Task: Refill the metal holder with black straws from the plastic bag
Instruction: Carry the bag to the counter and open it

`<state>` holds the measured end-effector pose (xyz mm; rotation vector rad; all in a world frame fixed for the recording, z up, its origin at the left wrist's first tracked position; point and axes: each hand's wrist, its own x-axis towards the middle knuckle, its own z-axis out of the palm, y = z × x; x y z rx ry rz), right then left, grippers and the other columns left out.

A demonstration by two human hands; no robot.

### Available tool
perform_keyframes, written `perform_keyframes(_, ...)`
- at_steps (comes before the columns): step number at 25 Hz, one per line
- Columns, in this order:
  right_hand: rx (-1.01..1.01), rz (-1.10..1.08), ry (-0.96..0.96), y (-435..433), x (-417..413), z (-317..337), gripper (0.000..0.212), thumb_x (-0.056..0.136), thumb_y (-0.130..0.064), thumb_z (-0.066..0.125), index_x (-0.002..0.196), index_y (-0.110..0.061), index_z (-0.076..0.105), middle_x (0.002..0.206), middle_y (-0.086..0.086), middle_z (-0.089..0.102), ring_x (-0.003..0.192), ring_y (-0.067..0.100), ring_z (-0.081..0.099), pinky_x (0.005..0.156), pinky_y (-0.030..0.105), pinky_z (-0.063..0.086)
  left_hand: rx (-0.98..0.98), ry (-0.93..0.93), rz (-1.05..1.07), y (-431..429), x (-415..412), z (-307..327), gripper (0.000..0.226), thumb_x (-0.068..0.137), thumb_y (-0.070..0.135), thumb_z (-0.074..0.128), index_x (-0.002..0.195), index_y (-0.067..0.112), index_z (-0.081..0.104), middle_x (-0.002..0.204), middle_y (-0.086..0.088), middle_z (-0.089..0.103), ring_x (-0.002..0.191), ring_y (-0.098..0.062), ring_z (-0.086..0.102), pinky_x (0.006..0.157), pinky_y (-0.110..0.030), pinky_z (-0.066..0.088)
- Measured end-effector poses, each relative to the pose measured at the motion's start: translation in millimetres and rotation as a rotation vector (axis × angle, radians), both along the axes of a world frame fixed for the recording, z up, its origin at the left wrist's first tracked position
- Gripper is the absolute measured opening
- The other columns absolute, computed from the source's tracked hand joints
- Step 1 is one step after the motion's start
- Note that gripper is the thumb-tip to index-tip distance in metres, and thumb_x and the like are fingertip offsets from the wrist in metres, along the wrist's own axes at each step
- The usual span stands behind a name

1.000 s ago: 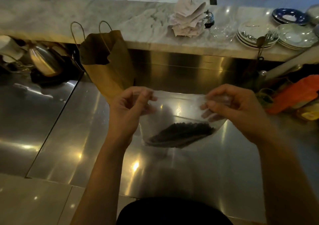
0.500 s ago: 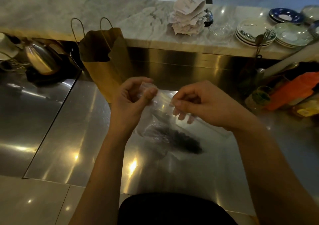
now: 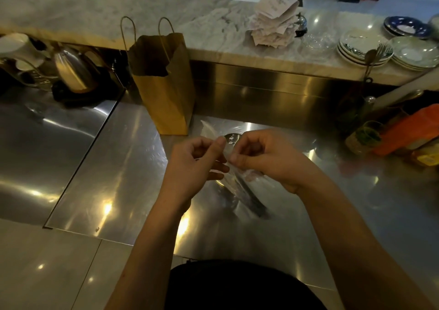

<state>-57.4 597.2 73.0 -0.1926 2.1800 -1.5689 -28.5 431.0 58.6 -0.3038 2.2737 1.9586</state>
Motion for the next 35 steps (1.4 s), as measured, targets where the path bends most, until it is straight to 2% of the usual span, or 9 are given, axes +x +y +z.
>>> perform_keyframes(3, -0.035, -0.024, -0.037, -4.7, -0.2, -4.4, 0.012, 0.078, -0.023, 0.074, 0.072, -0.021, 0.065, 0.071, -0.003, 0.067, 0.065, 0.006, 0.064, 0.059, 0.021, 0.052, 0.041, -0.002, -0.008, -10.1, 3.8, -0.8, 0.018, 0.096, 0.021, 0.055, 0.094, 0.009, 0.067, 0.082, -0.005, 0.074, 0.073, -0.018, 0.074, 0.062, -0.024, 0.057)
perform_keyframes(6, -0.082, -0.032, -0.098, -7.0, -0.5, -12.1, 0.015, 0.077, -0.034, 0.07, 0.076, -0.019, 0.066, 0.075, -0.001, 0.067, 0.074, 0.014, 0.062, 0.072, 0.032, 0.05, 0.067, -0.015, -0.006, -16.4, 6.9, -0.7, 0.016, 0.096, 0.017, 0.055, 0.093, 0.006, 0.065, 0.082, -0.009, 0.072, 0.073, -0.019, 0.074, 0.062, -0.023, 0.056)
perform_keyframes(8, -0.11, -0.053, -0.122, -6.5, -1.8, -13.1, 0.021, 0.074, -0.037, 0.069, 0.078, -0.017, 0.066, 0.071, -0.001, 0.065, 0.068, 0.014, 0.059, 0.07, 0.036, 0.047, 0.051, -0.011, -0.007, -18.1, 8.7, 0.0, 0.015, 0.096, 0.013, 0.055, 0.088, 0.005, 0.064, 0.078, -0.011, 0.071, 0.07, -0.019, 0.073, 0.061, -0.024, 0.056)
perform_keyframes(13, 0.119, -0.027, 0.074, -4.4, -11.1, -9.4, 0.011, 0.092, -0.024, 0.061, 0.09, -0.02, 0.07, 0.081, 0.019, 0.068, 0.064, 0.019, 0.06, 0.064, 0.028, 0.054, -0.063, 0.038, -0.042, -26.6, 12.2, -2.8, 0.014, 0.092, 0.008, 0.056, 0.08, 0.005, 0.061, 0.077, -0.013, 0.07, 0.069, -0.018, 0.072, 0.062, -0.023, 0.057)
perform_keyframes(18, 0.182, -0.136, 0.15, 3.5, -18.4, -14.6, 0.012, 0.095, -0.024, 0.057, 0.095, -0.02, 0.068, 0.078, 0.003, 0.065, 0.063, 0.01, 0.061, 0.058, 0.019, 0.052, -0.182, 0.035, -0.064, -40.7, 16.3, -5.7, 0.013, 0.09, 0.008, 0.057, 0.079, 0.004, 0.062, 0.074, -0.007, 0.07, 0.069, -0.014, 0.072, 0.062, -0.023, 0.056)
perform_keyframes(24, 0.219, -0.251, 0.205, 6.4, -21.6, -20.2, 0.013, 0.094, -0.023, 0.06, 0.097, -0.014, 0.069, 0.08, 0.0, 0.063, 0.064, 0.01, 0.061, 0.055, 0.018, 0.05, -0.376, 0.022, -0.133, -54.3, 26.4, -1.8, 0.012, 0.081, 0.019, 0.062, 0.072, 0.013, 0.063, 0.068, -0.001, 0.07, 0.069, -0.012, 0.07, 0.068, -0.029, 0.057)
perform_keyframes(27, 0.205, -0.198, 0.235, 1.9, -20.1, -17.2, 0.011, 0.093, -0.026, 0.061, 0.092, -0.018, 0.07, 0.077, -0.001, 0.064, 0.055, 0.007, 0.059, 0.056, 0.021, 0.052, -0.492, 0.009, -0.22, -52.1, 24.4, 4.6, 0.009, 0.081, 0.028, 0.066, 0.085, 0.021, 0.062, 0.077, 0.006, 0.068, 0.071, -0.009, 0.067, 0.066, -0.022, 0.051)
perform_keyframes(32, 0.187, -0.048, 0.232, -11.8, -13.1, -15.4, 0.007, 0.092, -0.025, 0.063, 0.089, -0.023, 0.069, 0.073, -0.007, 0.063, 0.056, 0.005, 0.06, 0.054, 0.017, 0.05, -0.55, 0.083, -0.061, -42.7, 12.0, 12.2, 0.071, 0.079, 0.05, 0.07, 0.137, 0.031, 0.034, 0.113, 0.014, 0.049, 0.075, -0.006, 0.065, 0.07, -0.027, 0.054)
perform_keyframes(35, 0.19, 0.049, 0.241, -13.7, -11.6, -13.4, 0.006, 0.09, -0.025, 0.065, 0.09, -0.021, 0.069, 0.075, -0.003, 0.064, 0.062, 0.017, 0.063, 0.056, 0.023, 0.053, -0.575, 0.117, -0.092, -40.9, -3.2, 11.7, 0.048, 0.088, 0.048, 0.061, 0.131, 0.029, 0.049, 0.115, 0.011, 0.058, 0.069, -0.006, 0.066, 0.07, -0.023, 0.052)
